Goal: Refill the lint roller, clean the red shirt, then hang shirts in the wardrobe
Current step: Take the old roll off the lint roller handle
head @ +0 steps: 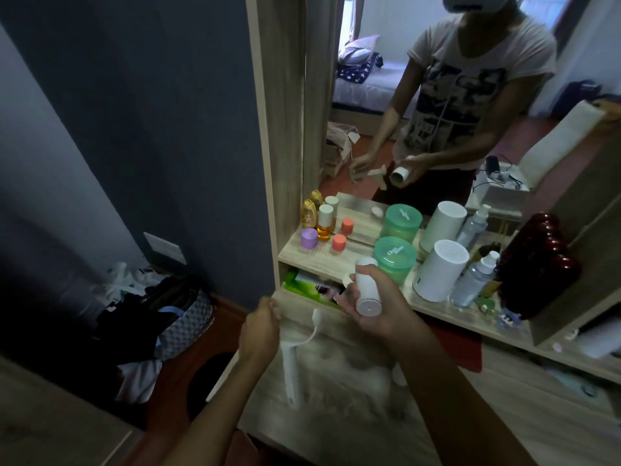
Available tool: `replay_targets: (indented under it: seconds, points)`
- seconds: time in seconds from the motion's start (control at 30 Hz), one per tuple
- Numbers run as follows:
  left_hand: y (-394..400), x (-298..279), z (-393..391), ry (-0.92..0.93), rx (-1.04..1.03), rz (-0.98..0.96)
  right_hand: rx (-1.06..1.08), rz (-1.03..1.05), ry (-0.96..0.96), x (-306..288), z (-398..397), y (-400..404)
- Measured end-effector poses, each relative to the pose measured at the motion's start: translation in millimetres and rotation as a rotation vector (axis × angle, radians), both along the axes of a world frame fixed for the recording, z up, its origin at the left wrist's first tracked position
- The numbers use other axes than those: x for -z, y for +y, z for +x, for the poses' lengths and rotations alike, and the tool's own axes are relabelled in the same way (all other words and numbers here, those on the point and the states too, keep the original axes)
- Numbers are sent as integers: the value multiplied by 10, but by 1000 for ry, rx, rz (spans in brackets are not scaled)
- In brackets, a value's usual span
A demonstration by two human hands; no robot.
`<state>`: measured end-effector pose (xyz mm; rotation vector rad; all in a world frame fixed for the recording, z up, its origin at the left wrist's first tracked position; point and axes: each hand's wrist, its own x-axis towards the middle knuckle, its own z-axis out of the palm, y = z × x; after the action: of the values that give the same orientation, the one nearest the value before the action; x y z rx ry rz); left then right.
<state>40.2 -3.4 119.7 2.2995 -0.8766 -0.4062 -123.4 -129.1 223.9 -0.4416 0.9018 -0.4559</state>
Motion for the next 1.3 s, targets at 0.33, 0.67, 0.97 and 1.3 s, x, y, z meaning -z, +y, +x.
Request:
replay_targets:
  seconds: [0.33,0.67,0.97,1.3]
  points:
    - [-85,1005,-29,294,-188,306,-93,-98,5,232,-134,59]
    - [-143,1178,-184,510,-233,295,-67,-234,119,300,-270,-4]
    - [-304,479,-469,437,-221,131,39,-363,118,334,-127,-26]
    - [-471,-428,-948,1642,-152,-507,237,-580,205,430,127,99]
